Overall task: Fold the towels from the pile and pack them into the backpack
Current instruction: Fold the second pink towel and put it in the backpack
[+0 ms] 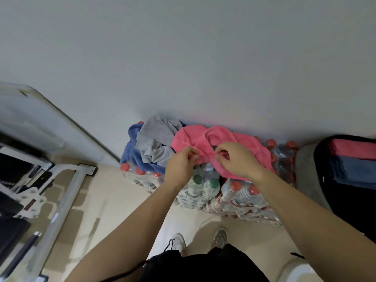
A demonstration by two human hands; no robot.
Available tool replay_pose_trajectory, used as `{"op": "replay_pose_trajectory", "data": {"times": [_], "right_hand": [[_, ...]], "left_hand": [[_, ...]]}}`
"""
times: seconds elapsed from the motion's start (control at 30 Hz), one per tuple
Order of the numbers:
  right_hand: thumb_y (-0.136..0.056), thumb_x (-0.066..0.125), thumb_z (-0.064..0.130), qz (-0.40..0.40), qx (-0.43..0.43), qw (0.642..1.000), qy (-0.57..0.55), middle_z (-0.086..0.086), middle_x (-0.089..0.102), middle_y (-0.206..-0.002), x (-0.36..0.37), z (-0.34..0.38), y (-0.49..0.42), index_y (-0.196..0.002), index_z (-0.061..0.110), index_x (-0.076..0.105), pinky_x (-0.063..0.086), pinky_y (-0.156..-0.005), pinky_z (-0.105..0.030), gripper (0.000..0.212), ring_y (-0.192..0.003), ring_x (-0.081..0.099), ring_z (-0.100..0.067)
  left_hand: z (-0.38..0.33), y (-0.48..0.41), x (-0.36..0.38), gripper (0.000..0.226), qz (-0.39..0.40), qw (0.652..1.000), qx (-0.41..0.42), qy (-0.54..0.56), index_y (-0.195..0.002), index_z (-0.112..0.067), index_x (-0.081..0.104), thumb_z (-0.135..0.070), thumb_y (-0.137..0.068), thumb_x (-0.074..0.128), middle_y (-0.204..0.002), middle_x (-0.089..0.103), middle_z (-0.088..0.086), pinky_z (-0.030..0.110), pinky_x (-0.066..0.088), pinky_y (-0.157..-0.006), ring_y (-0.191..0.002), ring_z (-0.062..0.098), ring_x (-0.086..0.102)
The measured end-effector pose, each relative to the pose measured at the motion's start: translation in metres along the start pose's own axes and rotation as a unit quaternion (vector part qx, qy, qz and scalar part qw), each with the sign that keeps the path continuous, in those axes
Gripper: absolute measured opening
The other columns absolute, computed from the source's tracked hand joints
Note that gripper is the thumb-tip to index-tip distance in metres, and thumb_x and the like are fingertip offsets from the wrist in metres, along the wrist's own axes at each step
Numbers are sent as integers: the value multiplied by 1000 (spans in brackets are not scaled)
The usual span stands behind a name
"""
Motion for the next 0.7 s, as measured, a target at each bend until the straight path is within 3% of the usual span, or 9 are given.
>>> {"op": "replay_pose_trajectory", "data": {"times": [0.13,0.23,0.37,0.47,0.7], "right_hand": [[-93,53,17,21,2,1000,8,18,71,-101,-11,10,-1,-102,32,74,51,-77,-31,27,-89,62,-3],[-92,56,19,44,12,999,9,18,71,-98,-13,8,-5,-98,36,74,54,-77,-35,26,-87,63,-3],[-89,64,23,88,24,996,5,19,69,-88,-8,6,-7,-91,34,70,55,-77,-37,13,-81,61,0],[-91,61,21,74,17,996,-44,14,66,-84,-5,8,-8,-87,33,61,54,-77,-41,12,-79,61,-5],[-90,63,14,-9,72,977,-200,15,61,-63,1,10,-13,-82,28,60,49,-73,-35,17,-64,57,-5]], "left_hand": [[-8,-11,-5,12,7,995,-37,94,-98,-17,69,-18,-87,71,-83,70,-8,13,50,-63,-73,6,65],[-10,-14,-6,16,9,985,-67,158,-102,-14,69,-15,-87,73,-85,71,-2,13,51,-60,-74,10,67],[-11,-13,-4,12,0,972,-90,219,-90,-22,71,-10,-88,69,-79,73,2,29,56,-60,-69,16,68],[-14,-14,0,18,-10,966,-99,240,-81,-29,70,-13,-87,70,-76,74,-1,38,60,-66,-72,20,72],[-22,-10,8,6,6,919,-136,371,-86,-17,71,-11,-89,69,-81,74,16,56,58,-76,-79,40,72]]}}
Point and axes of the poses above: each hand's wrist, its own y-axis away from the middle knuckle, its own x-axis out of the palm, z = x × y, the point moved 3 cm from there along -y, towards the middle knuckle
